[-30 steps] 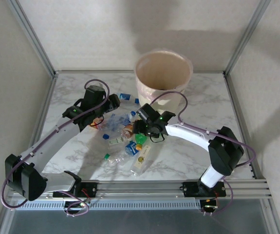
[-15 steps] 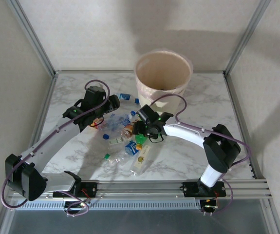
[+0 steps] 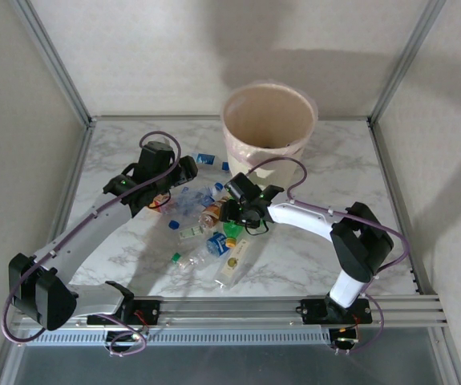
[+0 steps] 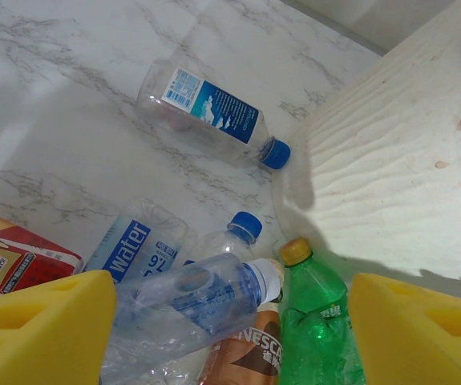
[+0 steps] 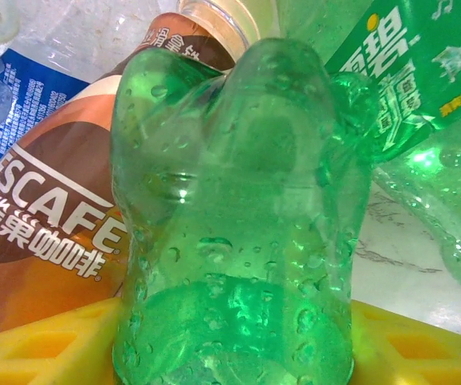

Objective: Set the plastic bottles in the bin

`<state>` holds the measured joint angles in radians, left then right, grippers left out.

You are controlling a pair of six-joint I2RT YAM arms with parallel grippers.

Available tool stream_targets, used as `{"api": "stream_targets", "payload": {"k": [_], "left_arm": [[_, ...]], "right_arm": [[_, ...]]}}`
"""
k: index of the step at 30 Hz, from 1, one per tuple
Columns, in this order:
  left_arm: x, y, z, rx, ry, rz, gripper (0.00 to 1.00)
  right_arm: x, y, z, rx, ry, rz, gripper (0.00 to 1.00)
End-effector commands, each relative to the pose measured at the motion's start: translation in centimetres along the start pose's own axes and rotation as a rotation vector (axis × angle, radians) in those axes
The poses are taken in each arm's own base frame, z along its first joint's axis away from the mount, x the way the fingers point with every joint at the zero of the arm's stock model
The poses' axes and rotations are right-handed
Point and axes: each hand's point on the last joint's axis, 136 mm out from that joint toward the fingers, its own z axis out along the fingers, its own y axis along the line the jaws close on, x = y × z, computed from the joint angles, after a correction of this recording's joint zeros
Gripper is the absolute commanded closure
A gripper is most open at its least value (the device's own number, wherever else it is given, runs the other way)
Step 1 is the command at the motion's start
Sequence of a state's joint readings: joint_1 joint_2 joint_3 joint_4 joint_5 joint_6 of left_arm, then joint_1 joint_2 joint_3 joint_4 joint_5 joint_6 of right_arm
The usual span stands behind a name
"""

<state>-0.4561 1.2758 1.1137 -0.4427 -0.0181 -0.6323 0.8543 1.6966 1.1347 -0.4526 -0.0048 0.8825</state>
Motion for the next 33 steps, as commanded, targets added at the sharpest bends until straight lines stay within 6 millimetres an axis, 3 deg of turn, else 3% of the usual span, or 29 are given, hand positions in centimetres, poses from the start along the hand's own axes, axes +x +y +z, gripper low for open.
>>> {"api": "stream_targets", "payload": {"k": [1,9,16,22,28,31,33], "left_arm": [[-0.3,0.4,-0.8,0.002,-0.014,-0.007,0.24],[-0.6,0.3,-1.1,0.003,-0.027,-0.011,0.24],[-1.2,0.0,-1.0,0.007,-0.039,-0.015,0.24],[-1.3,-0.4,-0.6,0.015,-0.034,-0.016,0.24],[-1.6,-0.9,-0.4,0.023,-0.031,-0.012,0.24],[-1.7,-0.8,-0.5,0.019,-0.034,-0.005,0.24],[-1.7,-0.7,-0.6,0.014,-0.035,-0.003,0.24]], "right_arm": [[-0.2,-0.5,-0.4,0.019,0.003,-0.002,0.41],[-1.1,0.8,-5.2,0.004,-0.061,-0.063,0.45],[-2.7,4.5,-12.5,-0.108,-0.176,-0.163,0.45],[-7.3,8.1,-21.0,-0.169,-0.374,-0.210,0.49],[-13.6,9.6,-28.5,-0.161,-0.584,-0.201,0.48],[-17.0,8.9,-30.9,-0.150,-0.655,-0.164,0.48],[-18.9,8.1,-31.3,-0.134,-0.679,-0.142,0.48]]}}
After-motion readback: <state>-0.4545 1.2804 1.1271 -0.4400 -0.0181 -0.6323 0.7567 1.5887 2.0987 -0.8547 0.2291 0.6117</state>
